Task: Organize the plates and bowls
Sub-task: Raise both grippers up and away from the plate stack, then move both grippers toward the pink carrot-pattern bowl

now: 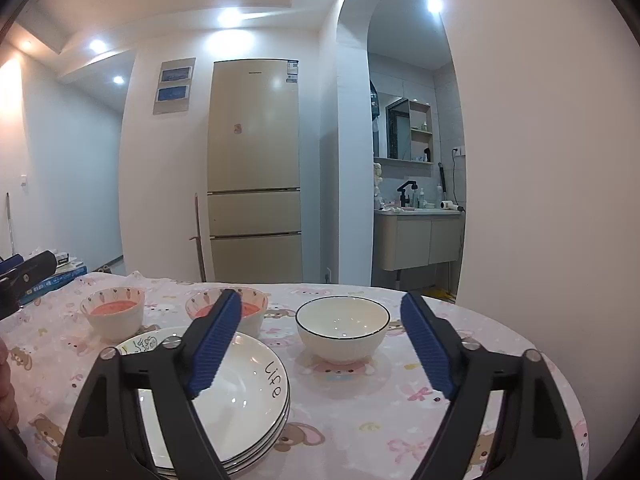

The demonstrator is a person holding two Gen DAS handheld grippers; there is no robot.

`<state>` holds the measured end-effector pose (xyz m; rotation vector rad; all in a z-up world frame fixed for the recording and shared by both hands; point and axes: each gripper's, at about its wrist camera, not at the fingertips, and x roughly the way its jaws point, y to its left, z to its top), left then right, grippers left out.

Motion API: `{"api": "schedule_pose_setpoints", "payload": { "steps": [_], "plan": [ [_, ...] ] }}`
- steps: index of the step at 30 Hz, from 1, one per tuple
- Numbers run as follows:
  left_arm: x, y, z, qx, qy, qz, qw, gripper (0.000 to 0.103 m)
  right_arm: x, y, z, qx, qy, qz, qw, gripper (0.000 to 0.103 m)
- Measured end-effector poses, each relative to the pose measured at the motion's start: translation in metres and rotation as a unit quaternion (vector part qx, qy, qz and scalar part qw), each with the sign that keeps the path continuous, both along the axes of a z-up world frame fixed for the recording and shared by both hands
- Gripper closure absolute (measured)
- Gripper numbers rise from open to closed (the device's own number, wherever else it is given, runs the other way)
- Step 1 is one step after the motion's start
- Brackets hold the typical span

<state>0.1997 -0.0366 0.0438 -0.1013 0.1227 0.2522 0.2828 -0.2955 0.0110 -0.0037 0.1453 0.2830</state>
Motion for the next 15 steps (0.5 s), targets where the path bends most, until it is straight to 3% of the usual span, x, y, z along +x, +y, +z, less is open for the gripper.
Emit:
{"api": "schedule_pose_setpoints", "payload": {
  "steps": [3,7,9,12,15],
  "plan": [
    [-0.002,-0.002,-0.001,0.003,-0.008,0.001,1.0000,0.000,0.001,-0.006,-0.002,0.011,-0.001,-0.010,1.000,0.001],
    [-0.011,0.003,-0.002,-0.012,-0.052,0.051,0.9973,0.000,0.003,-0.011,-0.001,0.025,0.003,-0.001,1.000,0.001],
    [-0.012,0.002,-0.001,0.000,-0.066,0.065,0.9957,0.000,0.003,-0.007,-0.001,0.010,0.002,-0.009,1.000,0.001],
    [-0.008,-0.007,0.003,0.061,-0.068,0.047,0.9947,0.000,0.002,-0.002,-0.002,-0.006,-0.010,-0.021,1.000,0.001],
    [-0.009,-0.010,0.002,0.060,-0.068,0.034,0.9953,0.000,0.003,0.003,-0.004,-0.011,0.003,0.014,1.000,0.001]
  ]
}}
